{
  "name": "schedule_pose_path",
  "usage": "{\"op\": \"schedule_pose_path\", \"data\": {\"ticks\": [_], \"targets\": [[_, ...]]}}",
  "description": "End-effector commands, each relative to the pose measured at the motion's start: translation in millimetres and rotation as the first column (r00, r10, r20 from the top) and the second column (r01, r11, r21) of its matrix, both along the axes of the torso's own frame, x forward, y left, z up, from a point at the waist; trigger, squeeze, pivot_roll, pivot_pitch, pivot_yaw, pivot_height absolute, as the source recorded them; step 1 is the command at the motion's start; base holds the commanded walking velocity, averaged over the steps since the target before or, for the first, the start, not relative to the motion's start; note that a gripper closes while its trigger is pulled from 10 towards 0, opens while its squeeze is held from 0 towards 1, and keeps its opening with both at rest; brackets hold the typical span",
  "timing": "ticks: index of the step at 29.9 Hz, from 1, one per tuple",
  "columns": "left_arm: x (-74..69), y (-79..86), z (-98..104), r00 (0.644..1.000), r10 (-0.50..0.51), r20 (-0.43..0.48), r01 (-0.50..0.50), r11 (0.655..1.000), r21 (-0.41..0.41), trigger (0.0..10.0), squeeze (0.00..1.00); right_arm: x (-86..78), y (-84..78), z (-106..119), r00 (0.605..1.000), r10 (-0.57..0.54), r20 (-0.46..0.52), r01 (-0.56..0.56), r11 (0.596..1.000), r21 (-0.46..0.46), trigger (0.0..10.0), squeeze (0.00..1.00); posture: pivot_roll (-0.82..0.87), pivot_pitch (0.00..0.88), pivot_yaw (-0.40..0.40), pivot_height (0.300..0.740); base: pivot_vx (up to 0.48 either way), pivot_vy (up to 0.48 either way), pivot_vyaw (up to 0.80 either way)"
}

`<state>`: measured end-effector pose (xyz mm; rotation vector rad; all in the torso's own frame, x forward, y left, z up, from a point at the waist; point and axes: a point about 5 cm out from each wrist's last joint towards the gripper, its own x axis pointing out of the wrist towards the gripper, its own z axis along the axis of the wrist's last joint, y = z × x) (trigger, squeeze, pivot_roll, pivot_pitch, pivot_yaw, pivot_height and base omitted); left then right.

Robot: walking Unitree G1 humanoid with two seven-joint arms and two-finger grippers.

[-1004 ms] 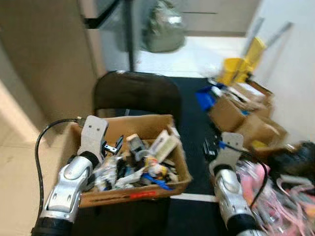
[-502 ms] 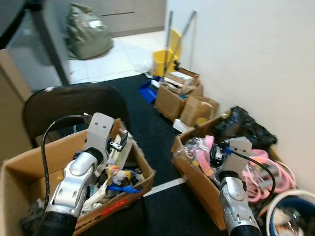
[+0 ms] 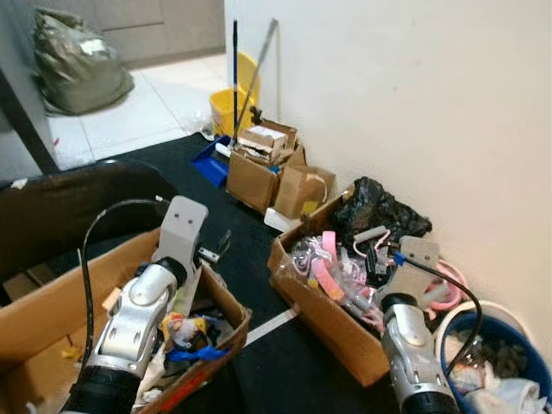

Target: Picking trash to rubbish bin

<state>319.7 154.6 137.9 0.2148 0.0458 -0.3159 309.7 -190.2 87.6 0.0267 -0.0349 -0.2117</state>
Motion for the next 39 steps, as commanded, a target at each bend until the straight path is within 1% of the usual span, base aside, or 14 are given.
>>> {"op": "schedule_pose_path", "data": {"ticks": [1,7,15,19,22,23,26,27,30,32,33,36,39], "targets": [[-1.6,0.7,-4,1.0,-0.003,-0.012,0.003,1.0,0.019,10.0,0.0,-4.1,-5.7,-4,1.0,-0.02,-0.022,0.02,1.0,-0.003,10.0,0.0,0.04,0.097,0.034,0.74,0.0,0.0,-0.8],[-3.3,0.4,-6,1.0,-0.022,-0.015,0.023,0.999,0.03,10.0,0.0,-5.5,-5.9,-3,1.0,-0.017,-0.026,0.017,1.0,-0.003,10.0,0.0,0.04,0.083,0.035,0.74,0.0,0.0,-0.8],[-0.3,-1.7,-2,1.0,-0.027,0.007,0.026,0.999,0.032,10.0,0.0,-10.0,-11.0,-5,0.998,-0.052,-0.038,0.052,0.999,-0.003,10.0,0.0,0.03,0.067,0.039,0.74,0.0,0.0,-0.8],[0.7,-2.6,-3,1.0,-0.027,0.01,0.027,0.999,0.04,10.0,0.0,-12.6,-7.1,-6,0.998,-0.048,-0.032,0.048,0.999,-0.006,10.0,0.0,0.03,0.064,0.045,0.74,0.0,0.0,-0.8],[2.1,1.7,-9,1.0,0.02,-0.023,-0.019,0.998,0.053,10.0,0.0,-15.0,-3.2,-8,0.998,-0.049,-0.035,0.049,0.999,-0.005,10.0,0.0,0.02,0.055,0.05,0.74,0.0,0.0,-0.8],[2.6,3.7,-10,0.999,0.045,-0.024,-0.043,0.998,0.049,10.0,0.0,-16.2,-1.7,-10,0.998,-0.049,-0.038,0.049,0.999,-0.005,10.0,0.0,0.02,0.049,0.049,0.74,0.0,0.0,-0.8],[3.2,5.3,-11,0.998,0.065,-0.021,-0.064,0.997,0.044,10.0,0.0,-17.1,-0.5,-11,0.998,-0.049,-0.041,0.048,0.999,-0.007,10.0,0.0,0.02,0.049,0.049,0.74,0.0,0.0,-0.8],[4.3,9.9,-12,0.994,0.111,-0.018,-0.11,0.993,0.031,10.0,0.0,-18.2,3.2,-11,0.998,-0.044,-0.045,0.044,0.999,-0.009,10.0,0.0,0.02,0.036,0.042,0.74,0.0,0.0,-0.8],[5.2,12.6,-11,0.991,0.132,-0.017,-0.132,0.991,0.02,10.0,0.0,-17.7,5.6,-11,0.998,-0.038,-0.045,0.038,0.999,-0.01,10.0,0.0,0.01,0.035,0.038,0.74,0.0,0.0,-0.8],[5.6,13.8,-11,0.99,0.138,-0.013,-0.138,0.99,0.019,10.0,0.0,-15.5,8.3,-9,0.999,-0.025,-0.043,0.025,1.0,-0.011,10.0,0.0,0.02,0.032,0.03,0.74,0.0,0.0,-0.8],[5.8,14.9,-10,0.989,0.147,-0.004,-0.147,0.989,0.023,10.0,0.0,-11.8,11.4,-7,0.999,-0.004,-0.04,0.003,1.0,-0.02,10.0,0.0,0.02,0.034,0.018,0.74,0.0,0.0,-0.8],[5.8,15.6,-9,0.987,0.159,0.002,-0.159,0.987,0.018,10.0,0.0,-9.7,12.5,-6,0.999,0.007,-0.04,-0.008,1.0,-0.025,10.0,0.0,0.03,0.035,0.011,0.74,0.0,0.0,-0.8],[4.3,18.8,-11,0.981,0.193,0.002,-0.193,0.981,0.02,10.0,0.0,-5.3,14.5,-3,0.999,0.024,-0.036,-0.025,0.999,-0.032,10.0,0.0,0.02,0.039,0.003,0.74,0.0,0.0,-0.8]]}}
